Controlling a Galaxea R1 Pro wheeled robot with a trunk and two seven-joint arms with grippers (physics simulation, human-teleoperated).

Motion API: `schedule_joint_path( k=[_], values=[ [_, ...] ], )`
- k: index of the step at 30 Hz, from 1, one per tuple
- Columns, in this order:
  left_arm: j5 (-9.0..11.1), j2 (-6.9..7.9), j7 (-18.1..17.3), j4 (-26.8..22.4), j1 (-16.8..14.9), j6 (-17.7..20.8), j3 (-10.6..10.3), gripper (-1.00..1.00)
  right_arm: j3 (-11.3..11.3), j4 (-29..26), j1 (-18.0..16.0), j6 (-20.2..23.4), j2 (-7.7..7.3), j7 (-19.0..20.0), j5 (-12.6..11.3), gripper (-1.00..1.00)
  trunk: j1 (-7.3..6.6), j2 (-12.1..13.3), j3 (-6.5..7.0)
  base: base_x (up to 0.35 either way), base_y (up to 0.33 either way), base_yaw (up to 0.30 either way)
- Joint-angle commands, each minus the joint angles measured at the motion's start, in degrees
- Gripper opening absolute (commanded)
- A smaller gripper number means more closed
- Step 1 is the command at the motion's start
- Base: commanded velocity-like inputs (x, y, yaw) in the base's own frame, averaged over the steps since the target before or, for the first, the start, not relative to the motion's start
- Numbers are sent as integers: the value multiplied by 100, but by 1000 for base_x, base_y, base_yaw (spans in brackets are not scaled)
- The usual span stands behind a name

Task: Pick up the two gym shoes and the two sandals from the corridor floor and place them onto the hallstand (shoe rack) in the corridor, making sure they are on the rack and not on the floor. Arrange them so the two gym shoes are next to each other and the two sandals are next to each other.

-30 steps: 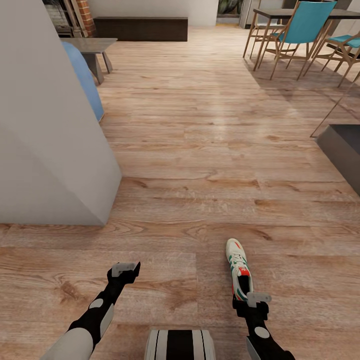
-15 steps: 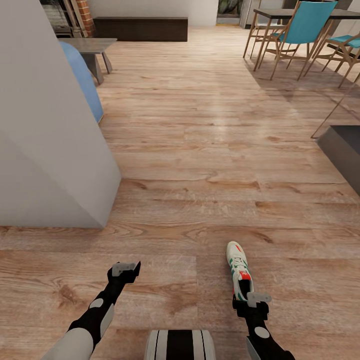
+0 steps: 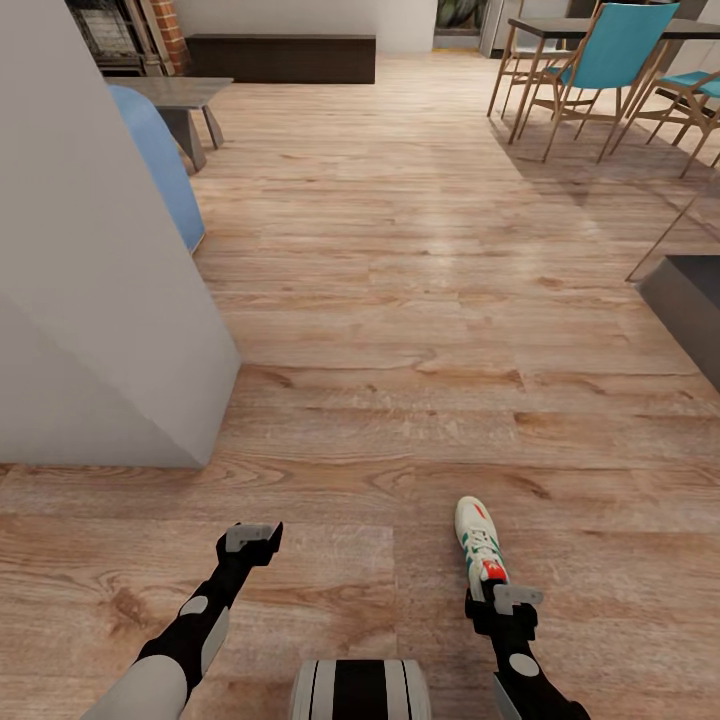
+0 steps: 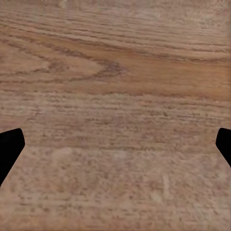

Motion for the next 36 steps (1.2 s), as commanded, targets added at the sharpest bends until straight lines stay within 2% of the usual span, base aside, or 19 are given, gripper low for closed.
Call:
schedule_joint_path(
  k=[1,16,29,36],
  values=[
    [-28,-5,-42,-3,-3,-12,48,100,-38,5,-3,-17,6,-9,59,100,-1,-1,-3,12,0,0],
    [-28,-5,-42,-10,-9,-14,40,100,-38,5,-3,-16,6,-9,55,100,-1,-1,-3,3,0,0],
    [-28,-5,-42,-12,-12,-6,39,100,-38,5,-3,-18,6,-9,55,100,33,-19,-291,0,0,0],
    [-28,-5,-42,-12,-7,-12,40,100,-38,5,-3,-18,6,-9,55,100,33,-19,-291,0,0,0]
  ],
)
